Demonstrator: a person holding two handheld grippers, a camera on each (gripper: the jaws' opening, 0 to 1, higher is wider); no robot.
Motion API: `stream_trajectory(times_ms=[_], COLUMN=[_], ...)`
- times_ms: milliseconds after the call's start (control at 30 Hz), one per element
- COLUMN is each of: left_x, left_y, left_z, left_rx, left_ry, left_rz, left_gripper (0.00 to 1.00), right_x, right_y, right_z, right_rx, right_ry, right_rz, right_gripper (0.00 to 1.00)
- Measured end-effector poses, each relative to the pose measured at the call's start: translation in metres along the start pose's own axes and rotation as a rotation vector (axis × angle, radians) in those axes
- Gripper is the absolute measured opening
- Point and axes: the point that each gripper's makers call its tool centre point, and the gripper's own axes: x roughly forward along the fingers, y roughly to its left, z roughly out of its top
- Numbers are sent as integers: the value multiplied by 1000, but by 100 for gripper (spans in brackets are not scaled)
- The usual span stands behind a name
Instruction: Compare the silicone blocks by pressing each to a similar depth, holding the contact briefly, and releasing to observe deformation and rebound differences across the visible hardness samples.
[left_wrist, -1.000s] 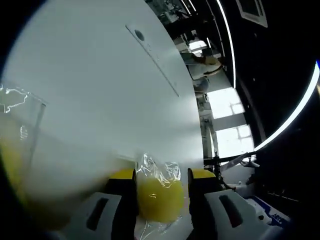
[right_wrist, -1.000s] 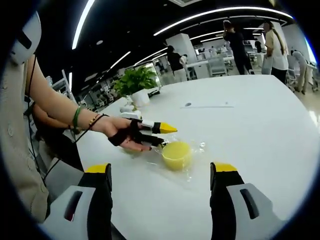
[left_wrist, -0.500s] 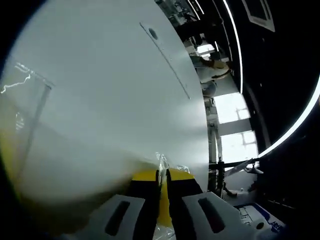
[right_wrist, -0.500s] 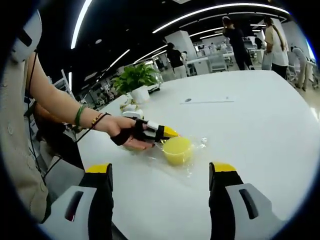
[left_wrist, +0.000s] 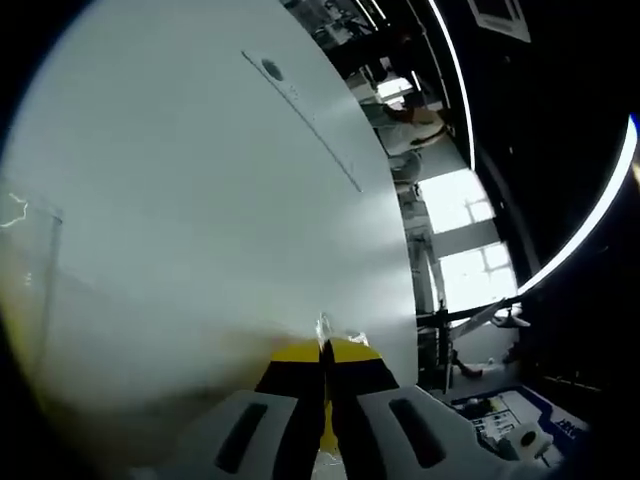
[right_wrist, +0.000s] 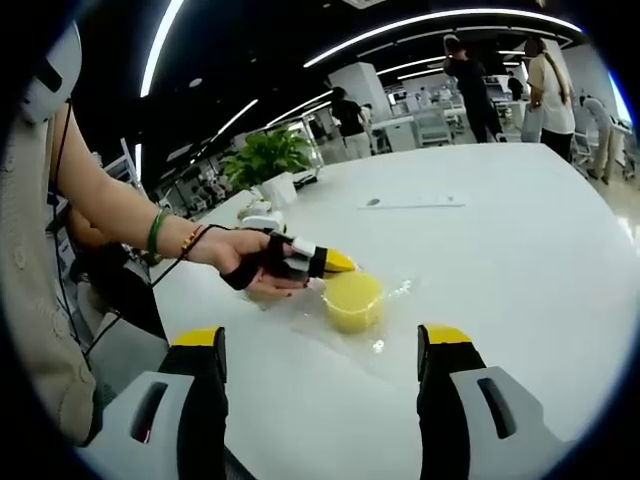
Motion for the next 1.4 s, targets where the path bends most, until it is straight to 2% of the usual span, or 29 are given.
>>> stream_trajectory(times_ms=[167, 367, 433, 467, 533, 600, 700, 733, 800, 867, 1000, 1100, 1400], left_x=[-8, -22, -29, -34, -42, -50, -58, -60, -65, -70, -80, -89, -124], left_y=[-19, -37, -41, -47, -61, -69, -79, -80, -86, -88, -97, -103, -109], left_z=[9, 21, 23, 21, 16, 9, 1, -2, -8, -11, -20, -26, -26], left_rx=[95, 311, 470, 571, 702, 805, 896, 889, 928, 988, 988, 1024, 1061], left_ry=[-27, -54, -55, -51, -53, -39, -40, -37, -40, -39, -40, -43, -75], left_rz=[-44, -41, -1, 3, -17, -18, -22, -20, -37, -26, -48, -58, -50], left_gripper=[0, 0, 0, 0, 0, 0, 0, 0, 0, 0, 0, 0, 0], right_x=[-2, -6, -9, -11, -14, -17, -20, -22, -26, -30, -38, -43, -50], right_y=[5, 11, 14, 16, 18, 21, 25, 27, 31, 35, 43, 48, 69], right_z=[5, 9, 10, 11, 12, 13, 14, 15, 17, 18, 21, 23, 33], right_rx=[-9, -25, -35, -42, -48, -56, -65, -71, -77, -84, -102, -114, -174], right_ry=[-13, -23, -25, -26, -28, -31, -35, -38, -45, -51, -60, -68, -81], right_rz=[0, 4, 4, 5, 5, 6, 9, 9, 9, 9, 6, 3, 7], right_gripper=[72, 72, 71, 71, 71, 71, 71, 71, 71, 71, 71, 71, 71])
